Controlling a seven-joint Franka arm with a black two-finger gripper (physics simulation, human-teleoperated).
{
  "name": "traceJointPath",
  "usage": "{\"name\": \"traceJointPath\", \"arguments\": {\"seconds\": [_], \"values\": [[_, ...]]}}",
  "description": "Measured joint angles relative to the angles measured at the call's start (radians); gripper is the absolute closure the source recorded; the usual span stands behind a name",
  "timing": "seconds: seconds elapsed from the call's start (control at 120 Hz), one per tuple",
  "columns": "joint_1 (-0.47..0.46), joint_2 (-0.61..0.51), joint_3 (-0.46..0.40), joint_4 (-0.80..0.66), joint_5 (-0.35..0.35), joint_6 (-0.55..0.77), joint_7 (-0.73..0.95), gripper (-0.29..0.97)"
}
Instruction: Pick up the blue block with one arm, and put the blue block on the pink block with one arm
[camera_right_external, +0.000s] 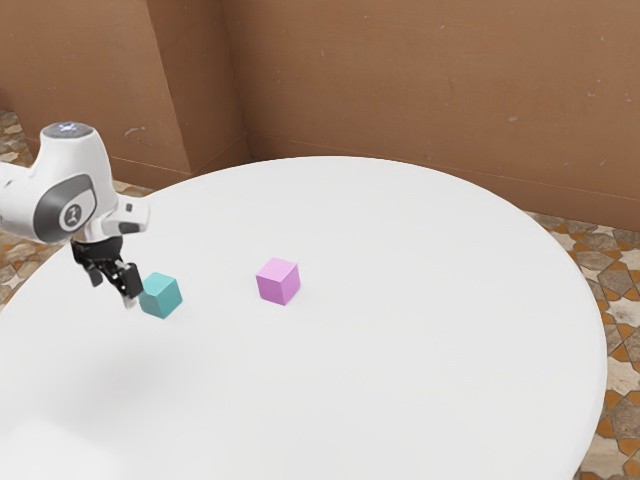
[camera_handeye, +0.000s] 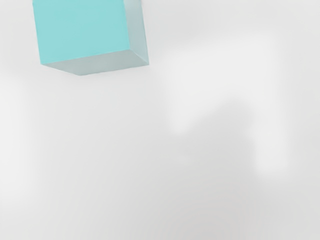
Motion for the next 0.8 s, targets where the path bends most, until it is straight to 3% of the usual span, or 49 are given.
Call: {"name": "traceJointPath", "arguments": {"seconds": [0.333,0.65,0.8], "values": [[0.004,0.103,-0.004,0.084,-0.019,0.011,0.029,0.0],[0.075,0.199,-0.015,0.185,-0.021,0.012,0.046,0.0],[0.144,0.277,-0.116,0.269,-0.023,0.007,0.053,0.0]]}}
